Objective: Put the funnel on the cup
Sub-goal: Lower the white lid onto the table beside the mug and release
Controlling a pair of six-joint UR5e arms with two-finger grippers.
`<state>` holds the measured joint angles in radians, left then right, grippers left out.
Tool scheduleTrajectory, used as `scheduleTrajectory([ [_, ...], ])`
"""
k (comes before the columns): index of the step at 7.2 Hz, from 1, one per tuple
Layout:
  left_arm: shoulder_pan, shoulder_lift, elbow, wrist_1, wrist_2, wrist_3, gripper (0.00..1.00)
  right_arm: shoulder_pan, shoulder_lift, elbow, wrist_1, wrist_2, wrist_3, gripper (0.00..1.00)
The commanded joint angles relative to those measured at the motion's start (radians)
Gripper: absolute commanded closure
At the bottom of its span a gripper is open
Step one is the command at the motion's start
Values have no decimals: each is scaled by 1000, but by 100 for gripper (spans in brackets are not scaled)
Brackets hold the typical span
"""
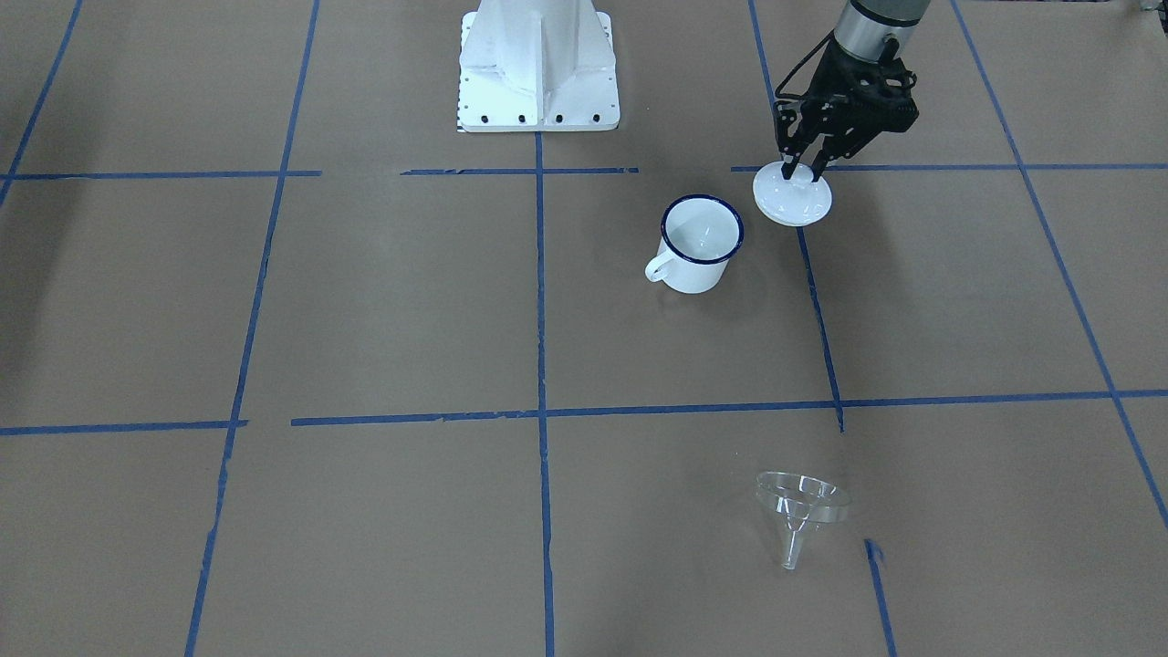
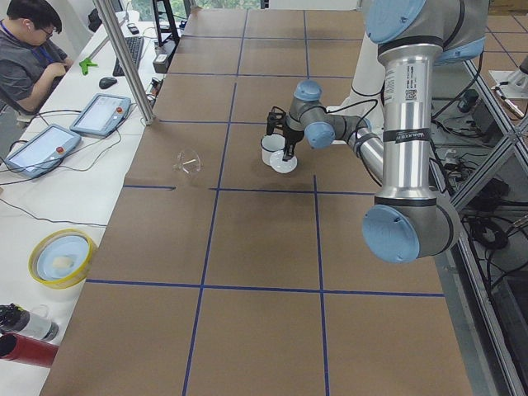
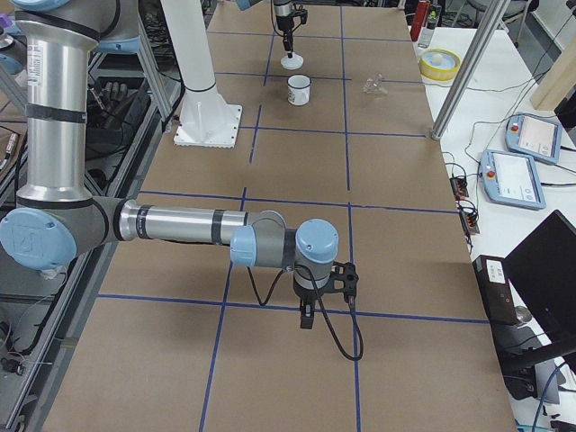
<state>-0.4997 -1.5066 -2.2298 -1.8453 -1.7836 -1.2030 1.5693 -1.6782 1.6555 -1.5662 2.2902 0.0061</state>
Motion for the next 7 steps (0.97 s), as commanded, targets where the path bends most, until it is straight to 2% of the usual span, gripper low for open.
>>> scheduleTrajectory([
  [1,79,-32,120,-59,58,-70,100,0,0,1,0,0,0,0],
  [2,93,-37,163,-108,59,-76,100,0,0,1,0,0,0,0],
  [5,98,-35,167,-117,59,-76,100,0,0,0,0,0,0,0],
  [6,98,-35,167,-117,59,-76,76,0,0,1,0,0,0,0],
  [7,98,-35,167,-117,59,-78,57,0,0,1,0,0,0,0],
])
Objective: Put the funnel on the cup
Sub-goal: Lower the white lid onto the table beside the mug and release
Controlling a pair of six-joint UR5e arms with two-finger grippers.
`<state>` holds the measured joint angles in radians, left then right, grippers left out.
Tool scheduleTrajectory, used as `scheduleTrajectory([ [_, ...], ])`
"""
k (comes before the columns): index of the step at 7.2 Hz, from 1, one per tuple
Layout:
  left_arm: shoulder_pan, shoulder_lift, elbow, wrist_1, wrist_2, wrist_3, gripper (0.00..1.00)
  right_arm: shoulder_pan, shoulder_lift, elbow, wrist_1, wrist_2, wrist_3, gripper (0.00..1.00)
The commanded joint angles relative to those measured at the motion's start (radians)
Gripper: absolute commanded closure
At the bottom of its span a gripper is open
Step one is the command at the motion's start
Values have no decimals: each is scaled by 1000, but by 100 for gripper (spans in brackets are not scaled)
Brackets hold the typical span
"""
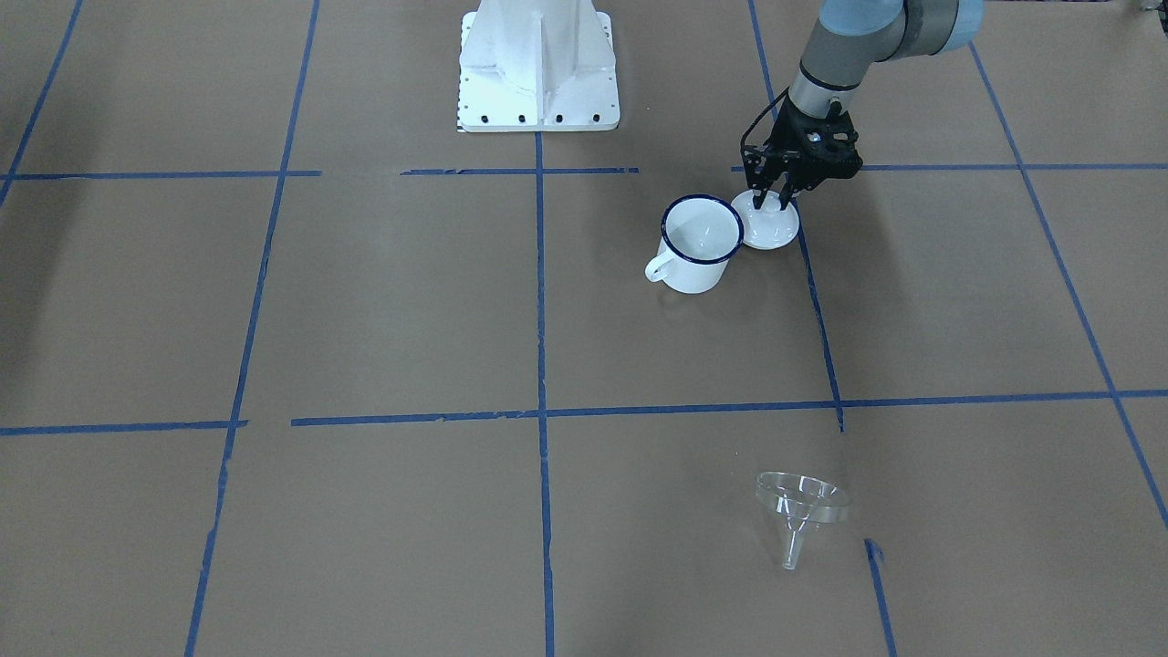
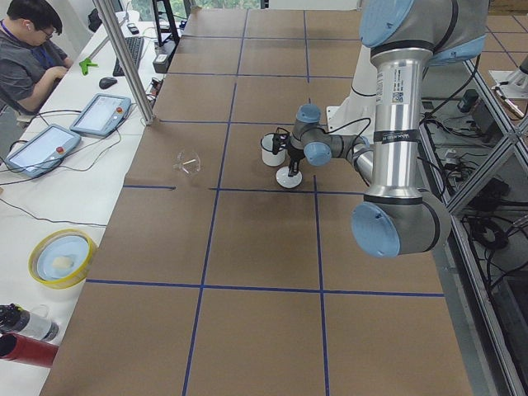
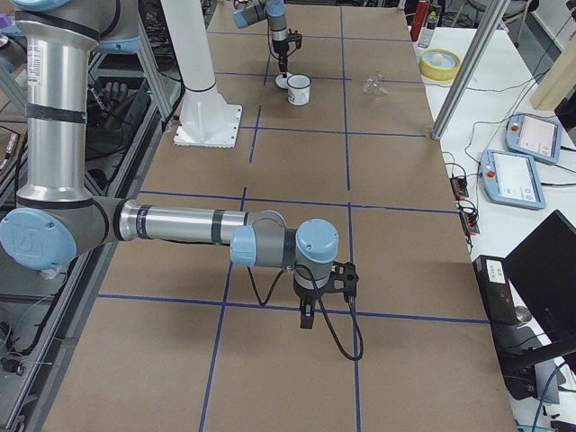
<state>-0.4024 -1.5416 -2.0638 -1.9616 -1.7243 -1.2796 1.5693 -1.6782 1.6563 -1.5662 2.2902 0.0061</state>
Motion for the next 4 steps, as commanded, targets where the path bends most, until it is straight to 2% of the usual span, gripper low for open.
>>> scheduleTrajectory([
  [1,0,0,1,0,0,-1,35,0,0,0,0,0,0,0],
  [2,0,0,1,0,0,-1,4,0,0,0,0,0,0,0],
  [4,-18,-3,-31,0,0,-56,0,0,0,-1,0,0,0,0],
])
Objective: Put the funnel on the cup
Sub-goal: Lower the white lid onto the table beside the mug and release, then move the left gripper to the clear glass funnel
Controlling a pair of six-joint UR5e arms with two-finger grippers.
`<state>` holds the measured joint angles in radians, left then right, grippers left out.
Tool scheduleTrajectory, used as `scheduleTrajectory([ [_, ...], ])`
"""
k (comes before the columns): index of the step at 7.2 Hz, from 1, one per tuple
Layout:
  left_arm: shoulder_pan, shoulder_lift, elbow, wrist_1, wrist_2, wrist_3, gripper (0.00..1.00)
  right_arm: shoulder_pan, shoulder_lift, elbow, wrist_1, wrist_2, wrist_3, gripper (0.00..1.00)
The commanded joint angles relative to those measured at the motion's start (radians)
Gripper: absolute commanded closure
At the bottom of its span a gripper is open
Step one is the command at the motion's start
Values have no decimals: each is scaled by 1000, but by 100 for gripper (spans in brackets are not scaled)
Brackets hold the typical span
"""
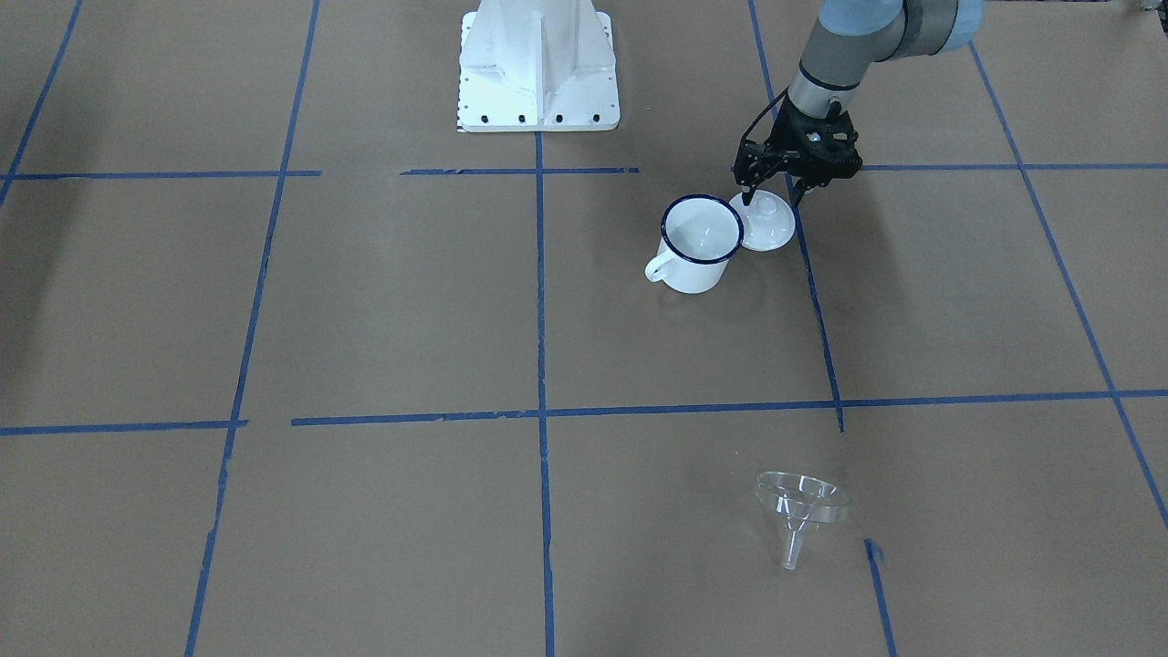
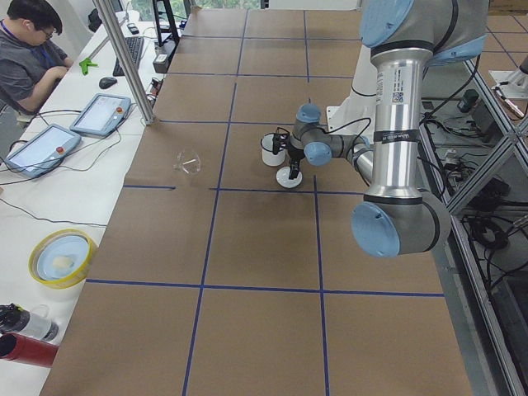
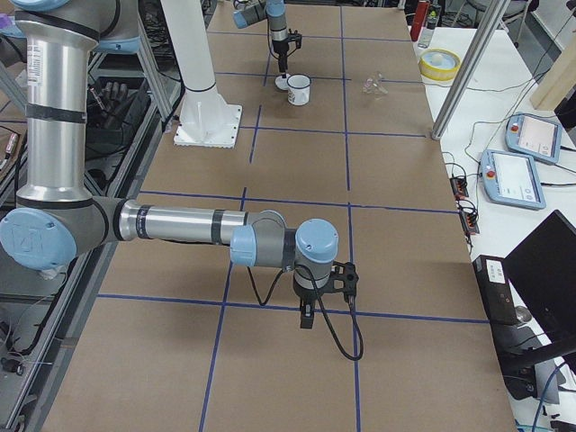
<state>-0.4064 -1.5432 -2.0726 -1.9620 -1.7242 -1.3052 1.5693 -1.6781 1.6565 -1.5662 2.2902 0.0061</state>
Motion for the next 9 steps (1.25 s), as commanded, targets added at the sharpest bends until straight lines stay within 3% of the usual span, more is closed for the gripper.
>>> scheduleTrajectory([
  [1,-62,-8,-94,0,-8,-35,0,0,0,-1,0,0,0,0],
  [2,-175,-61,-107,-11,-17,-61,0,0,0,0,0,0,0,0],
  [5,-254,-271,-11,-50,35,-449,0,0,0,0,0,0,0,0],
  [6,-246,-361,105,-92,157,-592,0,0,0,-1,0,0,0,0],
  [7,-246,-429,253,-177,208,-714,0,0,0,0,0,0,0,0],
  [9,-250,-434,488,-523,331,-881,0,0,0,0,0,0,0,0],
])
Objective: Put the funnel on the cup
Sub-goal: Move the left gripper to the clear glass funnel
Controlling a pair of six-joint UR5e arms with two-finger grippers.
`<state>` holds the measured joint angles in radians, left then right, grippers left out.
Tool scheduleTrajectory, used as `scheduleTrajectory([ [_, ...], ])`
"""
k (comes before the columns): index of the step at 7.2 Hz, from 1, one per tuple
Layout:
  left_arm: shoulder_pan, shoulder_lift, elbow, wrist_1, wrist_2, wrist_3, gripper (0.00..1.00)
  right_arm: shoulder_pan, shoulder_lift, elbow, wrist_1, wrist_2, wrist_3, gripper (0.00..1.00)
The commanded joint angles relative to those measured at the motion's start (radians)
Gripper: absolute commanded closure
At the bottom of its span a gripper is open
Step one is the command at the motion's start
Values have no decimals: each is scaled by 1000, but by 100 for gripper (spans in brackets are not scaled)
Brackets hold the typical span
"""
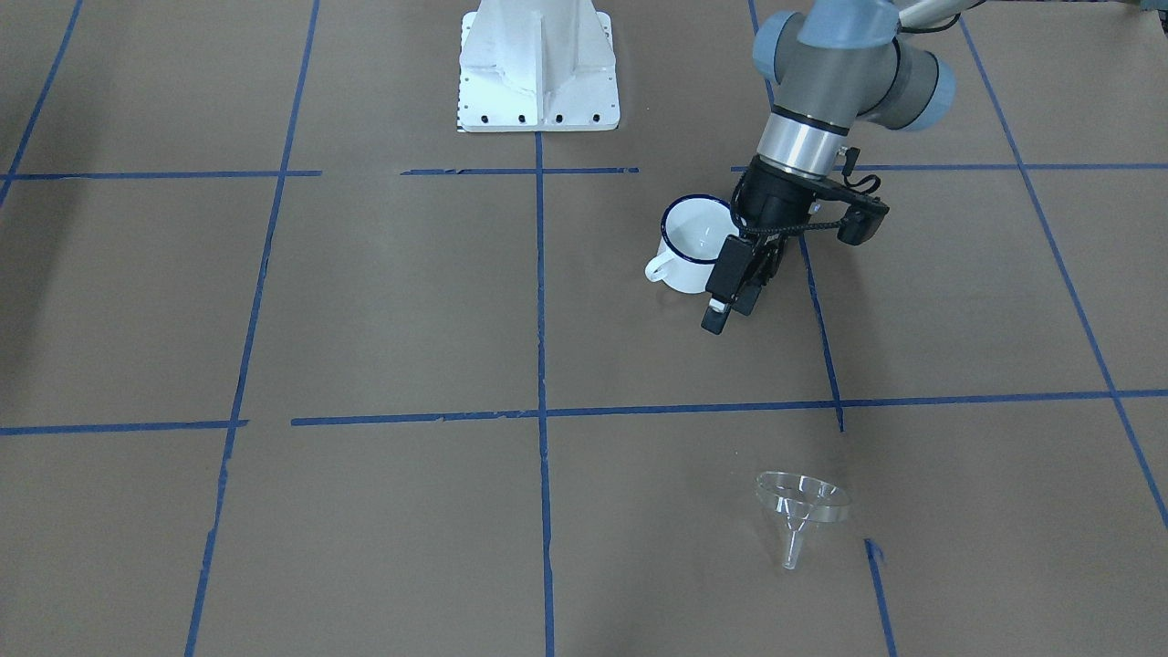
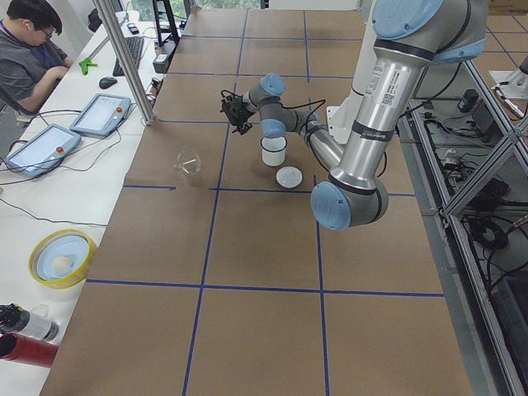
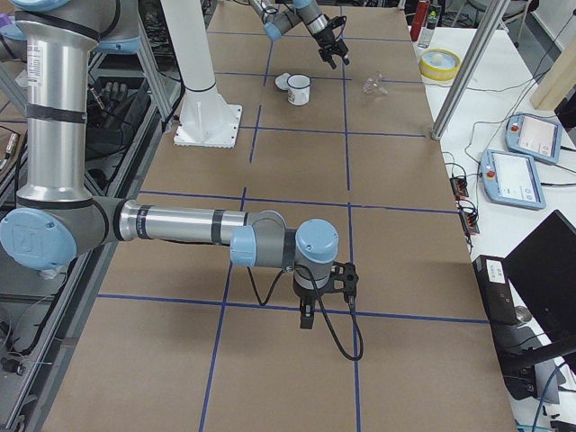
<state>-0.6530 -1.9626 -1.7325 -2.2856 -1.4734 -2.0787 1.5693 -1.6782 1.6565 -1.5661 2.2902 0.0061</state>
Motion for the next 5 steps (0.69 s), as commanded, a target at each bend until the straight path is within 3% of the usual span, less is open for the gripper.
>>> scheduleTrajectory([
  [1,-10,-31,260,-271,106,-169,0,0,0,0,0,0,0,0],
  [5,-82,-157,529,-319,111,-201,0,0,0,0,0,0,0,0],
])
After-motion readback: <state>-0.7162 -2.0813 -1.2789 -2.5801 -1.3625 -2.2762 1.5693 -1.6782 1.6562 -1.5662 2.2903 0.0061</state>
